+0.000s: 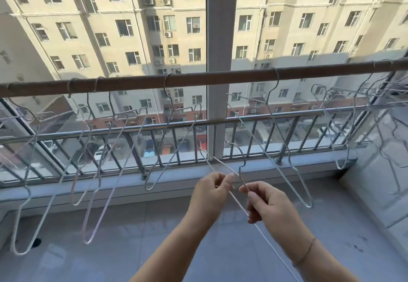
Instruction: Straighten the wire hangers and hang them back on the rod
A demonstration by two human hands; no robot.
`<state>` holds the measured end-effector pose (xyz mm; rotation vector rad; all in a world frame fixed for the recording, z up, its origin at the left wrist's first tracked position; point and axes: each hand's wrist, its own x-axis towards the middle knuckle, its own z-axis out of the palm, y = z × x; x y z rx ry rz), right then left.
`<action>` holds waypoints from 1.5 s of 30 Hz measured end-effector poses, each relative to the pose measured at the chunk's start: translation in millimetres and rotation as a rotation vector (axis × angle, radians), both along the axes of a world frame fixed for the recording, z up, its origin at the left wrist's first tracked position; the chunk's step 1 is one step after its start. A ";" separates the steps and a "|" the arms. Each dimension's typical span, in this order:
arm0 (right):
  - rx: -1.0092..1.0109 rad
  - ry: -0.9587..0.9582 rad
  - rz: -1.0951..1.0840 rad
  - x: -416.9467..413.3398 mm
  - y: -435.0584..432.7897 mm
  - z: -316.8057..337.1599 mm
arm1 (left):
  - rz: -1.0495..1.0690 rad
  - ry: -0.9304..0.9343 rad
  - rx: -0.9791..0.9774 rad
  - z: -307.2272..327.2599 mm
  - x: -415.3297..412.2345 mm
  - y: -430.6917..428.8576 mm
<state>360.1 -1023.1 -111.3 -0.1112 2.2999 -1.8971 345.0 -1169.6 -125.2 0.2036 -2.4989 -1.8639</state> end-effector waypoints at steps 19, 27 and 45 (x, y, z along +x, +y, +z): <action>-0.343 0.199 -0.125 -76.8 -5.3 97.5 | -0.017 0.098 0.369 130.7 -78.1 40.4; -0.231 0.094 -0.163 -94.8 0.9 73.8 | 0.021 -0.029 0.327 103.3 -87.9 46.4; 0.228 0.406 -0.218 -47.0 -22.1 81.8 | 0.553 0.494 0.137 104.9 7.9 -96.3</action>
